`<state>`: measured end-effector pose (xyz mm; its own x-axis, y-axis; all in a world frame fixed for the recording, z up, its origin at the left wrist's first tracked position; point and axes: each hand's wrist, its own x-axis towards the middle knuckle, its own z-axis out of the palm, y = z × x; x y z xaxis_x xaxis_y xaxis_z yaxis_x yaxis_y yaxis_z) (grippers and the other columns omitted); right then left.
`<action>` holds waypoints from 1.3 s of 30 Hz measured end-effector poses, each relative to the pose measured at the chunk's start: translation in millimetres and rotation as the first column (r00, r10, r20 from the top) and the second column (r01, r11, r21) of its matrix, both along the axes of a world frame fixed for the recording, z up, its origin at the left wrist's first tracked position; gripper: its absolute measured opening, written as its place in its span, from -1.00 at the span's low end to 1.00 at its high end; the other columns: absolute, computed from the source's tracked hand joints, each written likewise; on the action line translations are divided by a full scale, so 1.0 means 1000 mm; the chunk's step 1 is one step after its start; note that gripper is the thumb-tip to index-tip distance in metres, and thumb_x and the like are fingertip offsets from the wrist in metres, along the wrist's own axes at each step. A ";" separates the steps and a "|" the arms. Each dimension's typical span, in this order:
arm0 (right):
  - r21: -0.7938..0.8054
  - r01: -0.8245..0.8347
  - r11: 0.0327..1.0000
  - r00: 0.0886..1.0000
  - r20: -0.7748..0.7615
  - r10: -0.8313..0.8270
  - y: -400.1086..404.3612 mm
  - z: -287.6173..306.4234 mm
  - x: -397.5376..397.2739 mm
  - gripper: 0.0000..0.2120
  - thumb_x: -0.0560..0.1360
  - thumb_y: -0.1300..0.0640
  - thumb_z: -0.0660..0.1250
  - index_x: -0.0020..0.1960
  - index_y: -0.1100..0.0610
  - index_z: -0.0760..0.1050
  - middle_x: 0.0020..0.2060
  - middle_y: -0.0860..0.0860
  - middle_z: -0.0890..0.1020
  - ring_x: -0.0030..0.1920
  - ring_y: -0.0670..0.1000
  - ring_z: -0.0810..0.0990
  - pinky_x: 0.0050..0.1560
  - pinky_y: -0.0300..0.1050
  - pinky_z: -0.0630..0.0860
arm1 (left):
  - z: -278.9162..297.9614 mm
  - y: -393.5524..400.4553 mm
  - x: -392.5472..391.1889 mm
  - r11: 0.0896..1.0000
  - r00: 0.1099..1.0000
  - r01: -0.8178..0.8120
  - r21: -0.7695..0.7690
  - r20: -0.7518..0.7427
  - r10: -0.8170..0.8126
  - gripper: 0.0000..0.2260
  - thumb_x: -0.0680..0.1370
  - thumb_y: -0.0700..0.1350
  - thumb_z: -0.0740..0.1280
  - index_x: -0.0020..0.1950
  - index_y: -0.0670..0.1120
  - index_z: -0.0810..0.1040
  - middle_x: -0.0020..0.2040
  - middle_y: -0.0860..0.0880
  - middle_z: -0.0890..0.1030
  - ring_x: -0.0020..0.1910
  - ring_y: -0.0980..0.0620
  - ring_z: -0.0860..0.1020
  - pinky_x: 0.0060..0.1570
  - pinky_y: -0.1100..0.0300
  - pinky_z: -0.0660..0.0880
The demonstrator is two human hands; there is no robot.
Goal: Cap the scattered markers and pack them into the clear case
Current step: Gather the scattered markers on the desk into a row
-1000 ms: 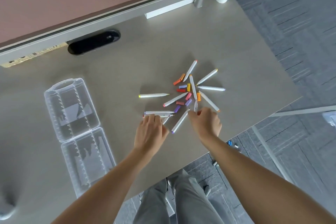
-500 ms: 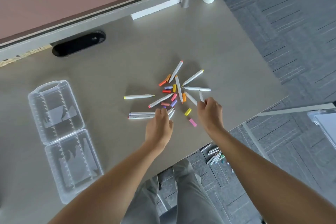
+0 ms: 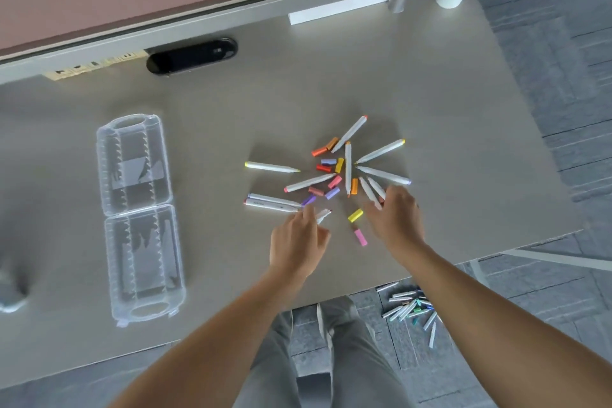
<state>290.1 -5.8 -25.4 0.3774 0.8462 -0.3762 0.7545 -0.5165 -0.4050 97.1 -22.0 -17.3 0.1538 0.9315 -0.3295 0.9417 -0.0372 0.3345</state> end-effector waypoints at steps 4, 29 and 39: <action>0.014 -0.011 1.000 1.000 0.008 0.011 -0.005 0.008 -0.005 -0.76 0.62 0.02 0.22 -0.04 0.20 0.48 -0.19 0.13 0.58 -0.21 0.20 0.57 -0.24 -0.08 0.36 | 0.004 -0.006 -0.017 0.994 0.994 -0.104 0.014 0.010 0.104 -0.84 0.57 -0.04 0.22 0.09 -0.09 0.41 -0.17 -0.11 0.65 -0.23 -0.20 0.61 -0.35 0.08 0.37; 0.073 0.036 0.997 0.985 -0.171 -0.023 0.000 0.013 -0.055 -0.85 0.70 0.08 0.16 -0.03 0.11 0.33 -0.29 0.09 0.56 -0.24 0.24 0.55 -0.27 0.00 0.41 | -0.010 0.017 -0.085 0.987 0.982 0.160 0.028 -0.106 -0.156 -0.88 0.41 -0.19 0.42 -0.11 -0.18 0.53 -0.08 -0.15 0.53 -0.37 -0.29 0.57 -0.48 0.08 0.27; -0.012 0.161 0.987 0.975 -0.152 -0.161 0.000 0.024 -0.055 -0.76 0.60 -0.02 0.16 -0.09 0.14 0.43 -0.24 0.09 0.62 -0.20 0.23 0.59 -0.23 0.03 0.52 | -0.002 0.025 -0.084 0.995 0.996 0.087 0.055 0.032 -0.088 -0.87 0.52 -0.11 0.27 -0.04 -0.06 0.31 -0.20 -0.16 0.61 -0.23 -0.29 0.55 -0.36 0.09 0.25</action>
